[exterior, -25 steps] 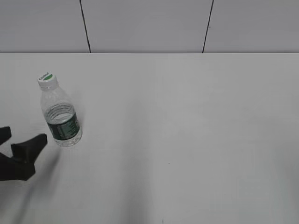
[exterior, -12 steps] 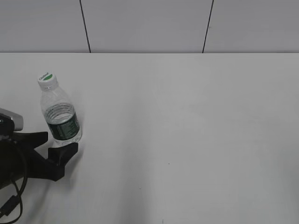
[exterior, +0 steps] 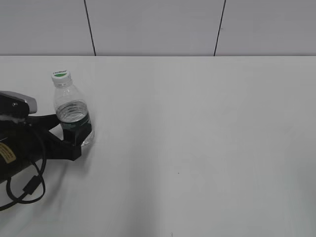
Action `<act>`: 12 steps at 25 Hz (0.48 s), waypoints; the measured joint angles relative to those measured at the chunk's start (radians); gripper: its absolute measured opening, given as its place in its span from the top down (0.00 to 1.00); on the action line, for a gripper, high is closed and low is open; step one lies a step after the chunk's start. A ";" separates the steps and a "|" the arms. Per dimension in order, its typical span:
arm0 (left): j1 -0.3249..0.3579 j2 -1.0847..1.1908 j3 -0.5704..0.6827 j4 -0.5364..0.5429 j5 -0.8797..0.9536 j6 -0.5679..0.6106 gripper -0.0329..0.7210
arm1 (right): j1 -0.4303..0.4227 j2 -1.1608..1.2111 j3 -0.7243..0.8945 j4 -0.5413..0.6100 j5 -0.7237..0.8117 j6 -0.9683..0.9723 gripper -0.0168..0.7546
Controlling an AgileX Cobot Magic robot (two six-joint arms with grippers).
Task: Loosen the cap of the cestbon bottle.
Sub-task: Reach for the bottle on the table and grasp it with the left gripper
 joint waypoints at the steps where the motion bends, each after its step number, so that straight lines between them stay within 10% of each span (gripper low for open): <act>1: 0.000 0.014 -0.004 -0.008 -0.001 0.000 0.23 | 0.000 0.000 0.000 0.000 0.000 0.000 0.38; 12: 0.000 0.124 -0.118 -0.028 0.000 0.000 0.23 | 0.000 0.000 0.000 0.000 0.000 0.000 0.38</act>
